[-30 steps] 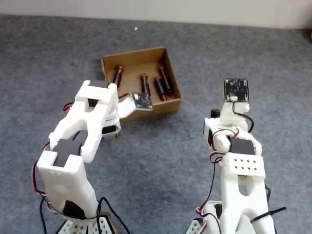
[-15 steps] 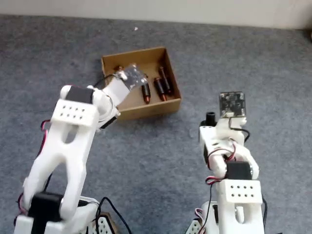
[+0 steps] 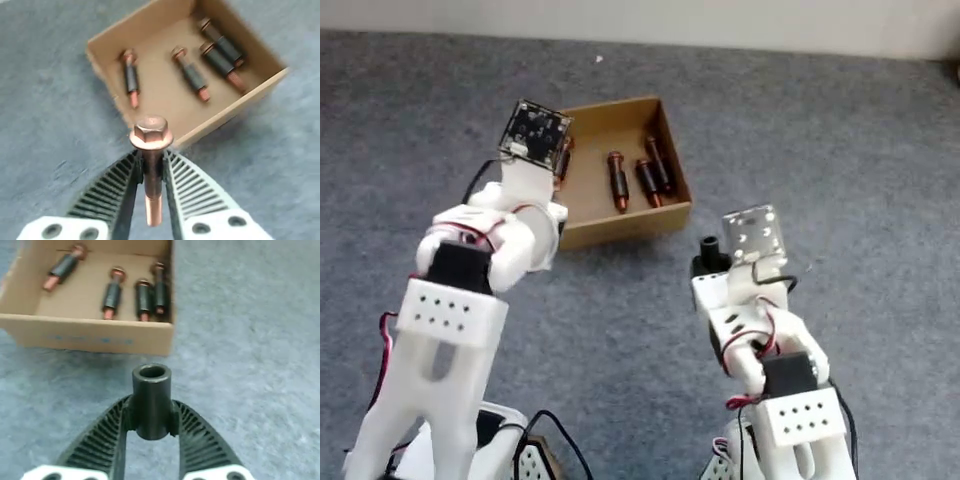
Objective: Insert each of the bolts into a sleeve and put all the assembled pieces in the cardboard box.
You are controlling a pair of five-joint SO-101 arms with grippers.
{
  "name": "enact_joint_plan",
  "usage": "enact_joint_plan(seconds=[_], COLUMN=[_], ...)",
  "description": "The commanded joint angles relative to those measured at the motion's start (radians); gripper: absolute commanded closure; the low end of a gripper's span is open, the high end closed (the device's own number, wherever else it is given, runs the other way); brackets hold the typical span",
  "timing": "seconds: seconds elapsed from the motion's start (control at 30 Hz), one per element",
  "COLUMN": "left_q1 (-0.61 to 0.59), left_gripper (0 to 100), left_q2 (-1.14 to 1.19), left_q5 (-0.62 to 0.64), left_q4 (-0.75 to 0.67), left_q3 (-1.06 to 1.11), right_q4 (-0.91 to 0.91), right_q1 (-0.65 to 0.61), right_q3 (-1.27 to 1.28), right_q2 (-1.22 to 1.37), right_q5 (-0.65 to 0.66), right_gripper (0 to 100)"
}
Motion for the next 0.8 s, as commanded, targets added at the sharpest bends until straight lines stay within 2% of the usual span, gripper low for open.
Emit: enact_joint_plan(seconds=[0.0, 0.17, 0.5, 0.77], left_q1=[0.116, 0.211, 0.312, 0.386], left_gripper=[100, 100, 100, 100], left_q2=[-0.087, -0.159, -0.193, -0.194], left_q5=[0.089, 0.204, 0.453, 0.528], left_q4=[-0.025, -0.029, -0.04, -0.175], left_q3=[-0.008, -0.008, -0.008, 0.042], right_q4=[-0.013, -0.016, -0.018, -0.019], right_q1=[-0.073, -0.171, -0.297, -0.3], right_q3=[0.022, 0.102, 0.26, 0.268], right_q2=[-0.104, -0.248, -0.588, -0.581], right_q5=[-0.008, -0.008, -0.002, -0.006], right_gripper=[99.4, 99.4, 99.4, 99.4])
